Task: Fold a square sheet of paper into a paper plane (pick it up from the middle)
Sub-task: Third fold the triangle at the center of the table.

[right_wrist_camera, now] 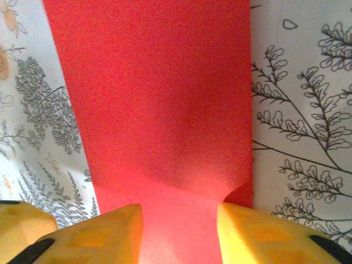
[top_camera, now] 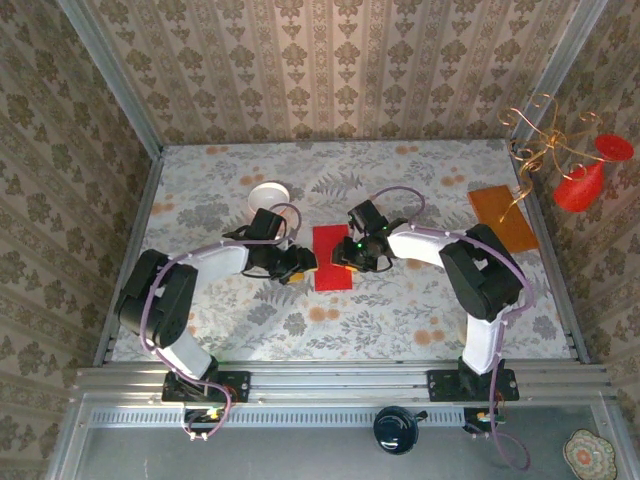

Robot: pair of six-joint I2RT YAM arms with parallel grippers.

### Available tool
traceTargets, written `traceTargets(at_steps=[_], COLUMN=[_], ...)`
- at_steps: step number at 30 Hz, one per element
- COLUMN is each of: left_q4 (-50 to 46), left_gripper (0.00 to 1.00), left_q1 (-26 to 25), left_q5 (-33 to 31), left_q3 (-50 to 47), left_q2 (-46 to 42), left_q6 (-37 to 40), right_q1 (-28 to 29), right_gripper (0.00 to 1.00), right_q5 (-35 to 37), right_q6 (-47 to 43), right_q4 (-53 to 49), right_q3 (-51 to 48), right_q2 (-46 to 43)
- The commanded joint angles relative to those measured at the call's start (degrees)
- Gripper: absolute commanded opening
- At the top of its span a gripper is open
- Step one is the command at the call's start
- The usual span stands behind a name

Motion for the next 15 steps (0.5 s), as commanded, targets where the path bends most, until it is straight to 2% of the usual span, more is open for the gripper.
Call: traceTargets(at_steps=[1, 5, 15], left_q4=[0.52, 0.61, 0.11], left_gripper=[0.44, 0.39, 0.36], left_q1=[-0.89, -1.09, -1.12], left_q5=[0.14, 0.17, 0.58], left_q3=[1.00, 1.06, 2.13], left_q2=[1.42, 2.63, 5.42], left_q6=[-0.35, -0.09, 0.47], right_q1=[-0.26, -0.64, -1.14], right_gripper=[0.37, 0.33, 0.31], right_q5=[0.20, 0.13, -0.18], right_q6=[1.12, 1.28, 1.25], right_q4=[-0.51, -0.48, -0.40], right_q3=[-0.59, -1.72, -2.62], right_q2=[1.55, 2.36, 3.10])
